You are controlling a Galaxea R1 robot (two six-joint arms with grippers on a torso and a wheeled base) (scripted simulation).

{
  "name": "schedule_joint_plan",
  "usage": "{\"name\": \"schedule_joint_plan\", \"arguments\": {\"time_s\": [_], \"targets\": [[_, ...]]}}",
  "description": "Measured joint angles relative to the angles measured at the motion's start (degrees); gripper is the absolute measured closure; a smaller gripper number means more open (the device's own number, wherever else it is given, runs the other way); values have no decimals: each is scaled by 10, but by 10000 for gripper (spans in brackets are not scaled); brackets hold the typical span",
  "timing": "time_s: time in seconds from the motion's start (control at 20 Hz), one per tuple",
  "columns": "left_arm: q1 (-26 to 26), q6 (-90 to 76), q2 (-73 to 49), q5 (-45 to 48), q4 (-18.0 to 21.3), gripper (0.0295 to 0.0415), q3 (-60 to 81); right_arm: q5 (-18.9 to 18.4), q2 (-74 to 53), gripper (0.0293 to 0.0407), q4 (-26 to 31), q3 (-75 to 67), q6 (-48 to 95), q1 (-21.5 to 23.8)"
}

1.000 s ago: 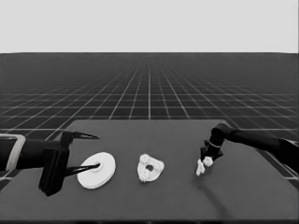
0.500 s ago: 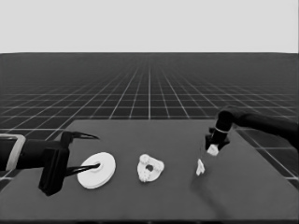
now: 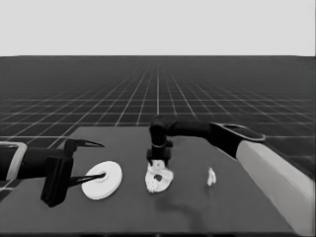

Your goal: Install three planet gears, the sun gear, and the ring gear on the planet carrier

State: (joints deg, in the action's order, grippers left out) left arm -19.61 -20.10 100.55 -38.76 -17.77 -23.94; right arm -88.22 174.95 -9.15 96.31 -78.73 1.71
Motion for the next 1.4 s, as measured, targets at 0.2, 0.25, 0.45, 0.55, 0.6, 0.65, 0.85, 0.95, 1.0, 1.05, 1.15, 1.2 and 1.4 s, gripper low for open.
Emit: {"name": "schedule_joint_plan", "arguments": {"time_s": [0.2, 0.25, 0.45, 0.55, 0.6, 0.65, 0.85, 0.95, 1.0, 1.05, 1.15, 1.2, 1.4], "targets": [[0, 0, 0, 0, 0, 326, 0, 13, 14, 388, -44, 36, 18, -46], [0, 0, 0, 0, 0, 326, 0, 16, 17, 388, -54, 44, 23, -57], [0, 0, 0, 0, 0, 326, 0, 21, 20, 388, -65, 54, 29, -69], [0, 0, 0, 0, 0, 326, 0, 22, 20, 388, -66, 55, 29, -70], [0, 0, 0, 0, 0, 326, 0, 22, 20, 388, -66, 55, 29, -70], [0, 0, 0, 0, 0, 326, 0, 22, 20, 388, -66, 56, 27, -73], [0, 0, 0, 0, 0, 326, 0, 22, 19, 389, -66, 56, 7, -77], [0, 0, 0, 0, 0, 326, 0, 22, 19, 389, -66, 56, -4, -77], [0, 0, 0, 0, 0, 326, 0, 22, 19, 389, -66, 56, -10, -77], [0, 0, 0, 0, 0, 326, 0, 22, 19, 389, -66, 56, -16, -77], [0, 0, 0, 0, 0, 326, 0, 22, 19, 389, -66, 56, -28, -78], [0, 0, 0, 0, 0, 326, 0, 22, 19, 389, -66, 56, -34, -78], [0, 0, 0, 0, 0, 326, 0, 22, 19, 389, -66, 56, -58, -78]]}}
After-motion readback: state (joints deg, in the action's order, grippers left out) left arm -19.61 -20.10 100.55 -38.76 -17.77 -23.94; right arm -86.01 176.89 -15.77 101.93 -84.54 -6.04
